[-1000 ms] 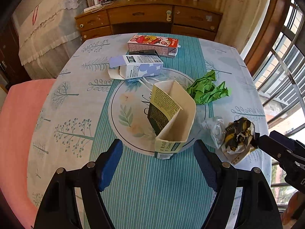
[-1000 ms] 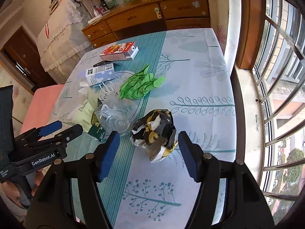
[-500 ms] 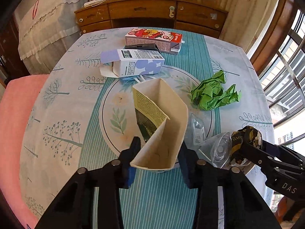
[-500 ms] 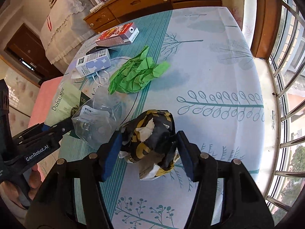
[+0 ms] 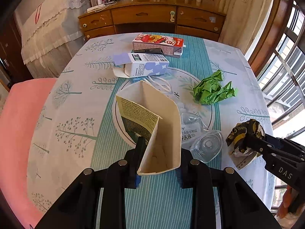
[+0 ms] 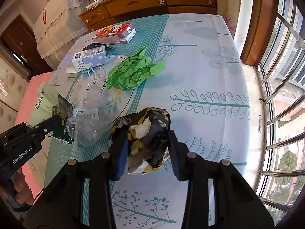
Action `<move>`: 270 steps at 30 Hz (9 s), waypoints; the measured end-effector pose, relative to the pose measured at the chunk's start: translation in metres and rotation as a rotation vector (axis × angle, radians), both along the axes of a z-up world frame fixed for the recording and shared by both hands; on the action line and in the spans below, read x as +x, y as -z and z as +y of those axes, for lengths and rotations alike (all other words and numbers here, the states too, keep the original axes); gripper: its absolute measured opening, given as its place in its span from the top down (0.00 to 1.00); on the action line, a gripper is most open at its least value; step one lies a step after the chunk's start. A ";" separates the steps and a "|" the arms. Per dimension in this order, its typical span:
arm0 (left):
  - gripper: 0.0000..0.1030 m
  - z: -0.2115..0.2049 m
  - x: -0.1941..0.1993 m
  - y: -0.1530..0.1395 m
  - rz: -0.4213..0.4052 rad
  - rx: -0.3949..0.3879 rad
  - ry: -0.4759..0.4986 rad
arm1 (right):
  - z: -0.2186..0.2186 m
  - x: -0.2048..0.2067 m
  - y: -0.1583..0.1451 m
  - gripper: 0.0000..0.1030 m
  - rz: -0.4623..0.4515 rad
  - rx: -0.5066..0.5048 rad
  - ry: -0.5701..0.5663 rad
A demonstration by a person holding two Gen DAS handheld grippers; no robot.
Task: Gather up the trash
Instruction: 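Lift the carton and wrapper and carry both over the bin, then open both tools to drop the carton and wrapper into the bin, then raise both tools back toward the table, then grasp the clear plastic bottle with the left tool while the right tool approaches the green paper, then close the right tool on the green crumpled paper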
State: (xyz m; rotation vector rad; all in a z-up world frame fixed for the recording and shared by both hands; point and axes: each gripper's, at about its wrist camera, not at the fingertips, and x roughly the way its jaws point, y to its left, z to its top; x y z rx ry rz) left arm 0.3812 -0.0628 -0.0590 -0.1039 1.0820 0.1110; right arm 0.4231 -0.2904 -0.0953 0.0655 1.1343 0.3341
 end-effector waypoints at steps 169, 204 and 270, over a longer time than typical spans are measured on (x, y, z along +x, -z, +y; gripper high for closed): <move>0.21 0.130 -0.339 -0.187 -0.125 -0.166 0.417 | 0.127 -0.445 -0.222 0.24 -0.369 -0.022 0.353; 0.42 0.047 0.031 0.007 0.238 -0.329 -0.096 | 0.001 0.040 -0.056 0.39 -0.006 0.005 -0.045; 0.83 0.064 -0.088 -0.023 0.150 -0.325 -0.191 | 0.084 -0.025 -0.013 0.62 0.123 -0.012 -0.128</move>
